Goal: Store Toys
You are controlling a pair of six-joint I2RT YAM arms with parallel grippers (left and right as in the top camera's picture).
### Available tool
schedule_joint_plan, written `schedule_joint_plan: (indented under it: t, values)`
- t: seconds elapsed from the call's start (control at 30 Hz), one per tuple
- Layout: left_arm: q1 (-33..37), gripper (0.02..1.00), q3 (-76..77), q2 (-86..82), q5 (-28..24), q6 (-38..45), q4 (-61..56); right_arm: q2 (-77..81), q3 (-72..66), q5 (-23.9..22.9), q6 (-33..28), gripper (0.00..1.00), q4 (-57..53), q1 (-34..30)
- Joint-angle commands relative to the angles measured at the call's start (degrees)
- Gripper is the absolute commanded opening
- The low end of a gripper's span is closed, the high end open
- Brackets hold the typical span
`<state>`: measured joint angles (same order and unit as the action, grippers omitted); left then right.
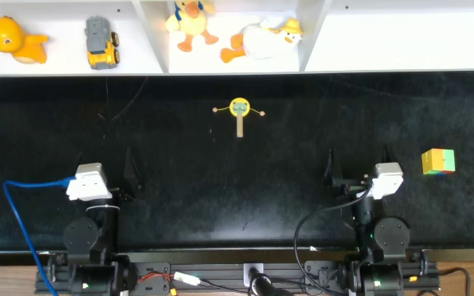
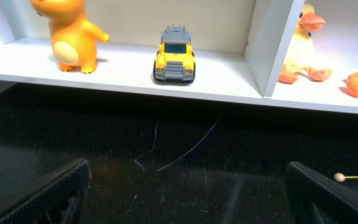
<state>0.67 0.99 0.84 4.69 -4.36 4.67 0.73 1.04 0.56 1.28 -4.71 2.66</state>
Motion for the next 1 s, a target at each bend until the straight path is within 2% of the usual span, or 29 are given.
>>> schedule_joint_plan:
  t: [0.03, 1.0]
  values:
    - [-0.37, 0.998, -0.55, -0.72, -0.79, -0.63, -0.17, -0.48, -0.76, -0.59, -0.17, 0.996, 0.22, -0.07]
    - [-0.37, 0.998, -0.55, -0.72, -0.79, -0.63, -0.17, -0.48, -0.76, -0.59, -0.17, 0.996, 0.22, -0.07]
